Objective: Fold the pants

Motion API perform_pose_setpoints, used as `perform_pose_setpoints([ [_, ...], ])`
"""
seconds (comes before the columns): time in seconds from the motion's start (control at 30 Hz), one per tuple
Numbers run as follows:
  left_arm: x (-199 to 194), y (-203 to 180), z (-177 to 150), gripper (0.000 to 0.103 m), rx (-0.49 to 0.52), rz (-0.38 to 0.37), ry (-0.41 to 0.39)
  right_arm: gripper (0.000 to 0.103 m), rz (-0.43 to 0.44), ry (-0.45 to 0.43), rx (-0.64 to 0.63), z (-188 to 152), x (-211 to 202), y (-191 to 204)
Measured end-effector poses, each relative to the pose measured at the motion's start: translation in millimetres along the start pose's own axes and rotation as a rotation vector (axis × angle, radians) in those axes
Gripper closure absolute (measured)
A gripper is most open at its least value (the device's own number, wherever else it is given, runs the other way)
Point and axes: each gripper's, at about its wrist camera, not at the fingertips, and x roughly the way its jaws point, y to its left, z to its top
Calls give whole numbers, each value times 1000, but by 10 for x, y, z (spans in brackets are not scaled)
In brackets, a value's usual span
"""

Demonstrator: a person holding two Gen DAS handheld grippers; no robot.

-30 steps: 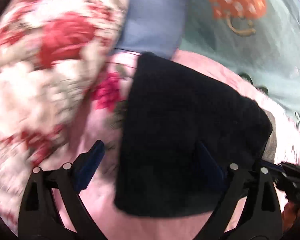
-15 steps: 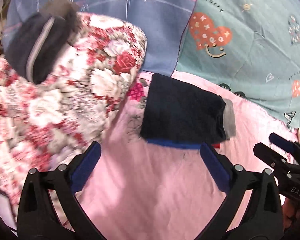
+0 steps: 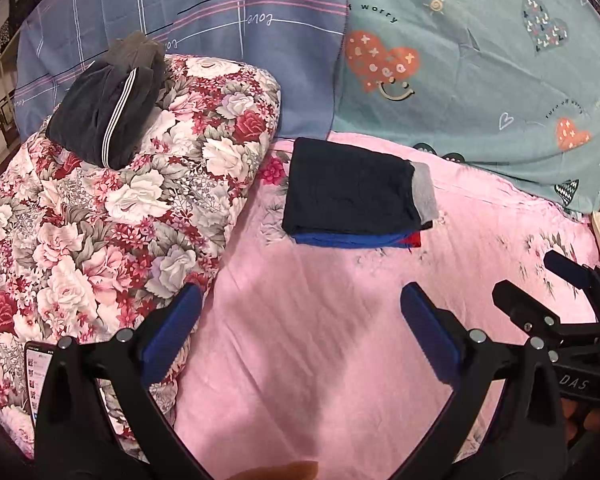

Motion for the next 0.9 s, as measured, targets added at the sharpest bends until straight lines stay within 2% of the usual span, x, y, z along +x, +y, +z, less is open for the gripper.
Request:
perform_pose_setpoints([
  [0.33, -135, -144, -153, 2, 57, -7, 6, 1, -13, 8, 41, -118, -109, -59],
  [0.9, -81, -146, -168, 2, 64, -19, 24, 1, -21, 13, 26, -87, -102, -3],
])
